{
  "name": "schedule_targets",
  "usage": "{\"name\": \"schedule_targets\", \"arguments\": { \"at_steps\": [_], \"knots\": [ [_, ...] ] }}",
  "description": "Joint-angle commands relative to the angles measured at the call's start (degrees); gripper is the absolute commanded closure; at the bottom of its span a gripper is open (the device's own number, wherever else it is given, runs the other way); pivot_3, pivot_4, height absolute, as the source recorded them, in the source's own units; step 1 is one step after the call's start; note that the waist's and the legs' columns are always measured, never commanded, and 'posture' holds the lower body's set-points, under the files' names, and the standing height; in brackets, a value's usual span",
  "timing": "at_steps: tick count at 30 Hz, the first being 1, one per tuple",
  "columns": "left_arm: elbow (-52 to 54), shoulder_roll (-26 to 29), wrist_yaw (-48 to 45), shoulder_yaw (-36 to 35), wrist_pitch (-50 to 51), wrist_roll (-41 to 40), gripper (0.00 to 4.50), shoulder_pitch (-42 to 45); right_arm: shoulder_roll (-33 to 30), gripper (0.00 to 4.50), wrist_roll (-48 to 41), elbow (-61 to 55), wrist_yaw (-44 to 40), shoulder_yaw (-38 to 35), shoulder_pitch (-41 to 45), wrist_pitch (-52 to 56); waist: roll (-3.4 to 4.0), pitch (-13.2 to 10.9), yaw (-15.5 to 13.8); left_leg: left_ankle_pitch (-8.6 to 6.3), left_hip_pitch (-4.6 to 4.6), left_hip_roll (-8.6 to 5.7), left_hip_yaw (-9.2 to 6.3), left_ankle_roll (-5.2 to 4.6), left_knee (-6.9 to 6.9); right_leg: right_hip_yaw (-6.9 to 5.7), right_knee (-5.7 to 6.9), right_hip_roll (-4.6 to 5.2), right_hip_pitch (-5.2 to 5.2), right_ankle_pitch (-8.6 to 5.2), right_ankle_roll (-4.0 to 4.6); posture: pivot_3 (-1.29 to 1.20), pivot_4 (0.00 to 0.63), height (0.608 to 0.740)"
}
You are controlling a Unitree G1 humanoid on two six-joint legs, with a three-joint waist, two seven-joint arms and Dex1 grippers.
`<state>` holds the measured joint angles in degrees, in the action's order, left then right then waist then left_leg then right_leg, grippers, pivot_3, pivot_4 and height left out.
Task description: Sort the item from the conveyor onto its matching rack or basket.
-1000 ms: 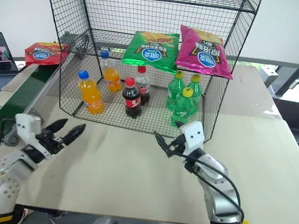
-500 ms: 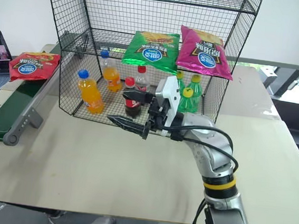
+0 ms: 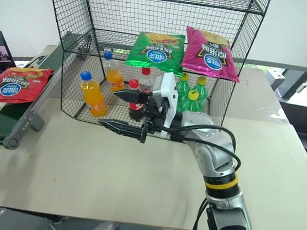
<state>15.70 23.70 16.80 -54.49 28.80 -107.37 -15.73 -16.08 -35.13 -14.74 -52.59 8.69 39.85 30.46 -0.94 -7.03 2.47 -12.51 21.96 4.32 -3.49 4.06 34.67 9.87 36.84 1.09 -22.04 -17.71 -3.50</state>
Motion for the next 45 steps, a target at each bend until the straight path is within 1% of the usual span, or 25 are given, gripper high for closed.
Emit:
{"name": "schedule_targets", "arguments": {
  "at_steps": [1,5,12,15,23,27,30,31,33,34,37,38,43,45],
  "knots": [
    [-1.45,2.05,-1.93,0.87,0.36,0.48,0.0,0.96,0.23,0.04,-2.24,-2.37,-1.62,-1.29,1.85,-1.23,0.0,0.0,-0.09,0.0,0.0,0.0,0.0,0.01,0.0,0.0,0.0,0.0,0.0,0.0,0.0,0.0,0.15,0.74],
    [-2.0,2.25,-3.12,2.0,0.26,1.48,0.0,1.7,-0.3,0.04,-1.17,-2.74,-3.24,-0.65,1.37,-3.07,-0.03,0.02,-0.15,0.02,0.03,0.0,0.0,0.05,0.0,-0.01,-0.04,0.0,-0.02,0.0,0.0,0.0,0.15,0.74],
    [-2.02,2.5,-3.8,1.36,-0.11,1.02,0.0,1.92,-0.66,0.04,-2.11,-4.09,-1.78,-1.11,1.8,-1.57,-0.04,0.02,-0.01,0.05,0.03,0.0,0.01,0.09,-0.12,-0.01,-0.04,0.0,-0.07,0.0,0.01,0.0,0.15,0.74],
    [-1.94,2.8,-4.47,1.52,0.02,2.35,0.0,1.47,-0.69,0.04,-1.5,-3.59,-1.42,-1.11,2.24,-2.05,-0.04,0.02,-0.03,0.05,0.03,0.0,0.0,0.09,-0.12,-0.01,-0.05,0.0,-0.07,-0.01,0.01,0.0,0.15,0.74],
    [-1.59,2.0,-5.26,1.05,-1.08,2.89,0.0,1.06,-0.45,0.04,-2.78,-3.17,-0.73,-1.48,3.34,-0.98,-0.04,0.02,-0.02,0.05,0.03,0.0,0.0,0.1,-0.16,-0.01,-0.08,0.0,-0.09,-0.01,0.02,0.0,0.15,0.74],
    [-1.31,1.78,-6.06,0.08,-2.56,5.68,0.0,0.71,-0.47,0.04,-2.7,-2.73,-0.93,-1.3,3.68,-1.32,-0.04,0.02,0.02,0.06,0.03,0.0,0.0,0.11,-0.19,-0.01,-0.09,0.0,-0.1,-0.02,0.03,0.0,0.15,0.74],
    [-1.16,1.62,-6.8,-1.8,-3.74,5.97,0.75,0.33,-0.36,0.0,-2.5,-2.25,-1.08,-1.2,3.84,-1.6,-0.04,0.02,0.03,0.07,0.02,0.0,0.01,0.13,-0.23,-0.01,-0.1,0.0,-0.11,-0.02,0.04,0.0,0.15,0.74],
    [-1.08,1.65,-7.14,-2.42,-3.92,5.74,1.26,0.04,-0.25,0.0,-2.46,-2.11,-1.08,-1.17,3.87,-1.7,-0.04,0.02,0.04,0.08,0.02,0.0,0.01,0.15,-0.26,-0.01,-0.11,0.0,-0.12,-0.02,0.04,0.0,0.15,0.74],
    [-0.91,1.85,-7.41,-3.07,-3.98,5.37,2.12,-0.21,-0.09,0.0,-2.47,-1.92,-1.08,-1.15,3.92,-1.79,-0.04,0.02,0.05,0.08,0.02,0.0,0.01,0.15,-0.29,-0.01,-0.12,0.0,-0.13,-0.03,0.05,0.0,0.15,0.74],
    [-0.76,1.99,-7.56,-3.28,-3.94,5.17,2.67,-0.09,-0.02,0.0,-2.45,-1.84,-1.11,-1.13,3.91,-1.86,-0.03,0.02,0.0,0.08,0.02,0.0,0.01,0.15,-0.31,-0.01,-0.13,0.0,-0.13,-0.03,0.05,0.0,0.15,0.74],
    [0.37,3.37,-8.05,-3.78,-3.58,4.84,4.07,0.79,0.2,0.0,-2.3,-1.76,-1.01,-1.11,3.67,-2.17,-0.06,0.0,-0.12,0.09,0.02,0.0,0.0,0.17,-0.32,-0.01,-0.14,0.0,-0.14,-0.03,0.06,0.0,0.15,0.74],
    [0.59,3.9,-8.07,-3.78,-3.48,4.91,4.45,1.13,0.3,0.0,-2.25,-1.73,-0.88,-1.16,3.6,-2.24,-0.08,0.0,-0.12,0.1,0.02,0.0,0.0,0.17,-0.32,-0.01,-0.14,0.0,-0.14,-0.03,0.05,0.0,0.15,0.74],
    [4.76,9.38,-6.17,-2.52,-2.18,2.68,4.45,4.95,-0.32,0.0,-0.18,-2.11,2.32,-2.71,1.78,-3.39,-0.17,-0.06,-0.14,0.13,0.02,0.01,0.0,0.23,-0.36,-0.01,-0.14,0.0,-0.16,-0.03,0.05,0.0,0.15,0.74],
    [7.87,12.42,-5.68,-1.04,-0.61,-1.56,4.45,6.87,-0.99,0.0,0.18,-3.16,5.19,-4.62,1.01,-2.91,-0.19,-0.09,-0.15,0.13,0.03,0.01,0.0,0.23,-0.38,-0.01,-0.15,0.0,-0.16,-0.03,0.05,0.0,0.15,0.74]
  ]
}}
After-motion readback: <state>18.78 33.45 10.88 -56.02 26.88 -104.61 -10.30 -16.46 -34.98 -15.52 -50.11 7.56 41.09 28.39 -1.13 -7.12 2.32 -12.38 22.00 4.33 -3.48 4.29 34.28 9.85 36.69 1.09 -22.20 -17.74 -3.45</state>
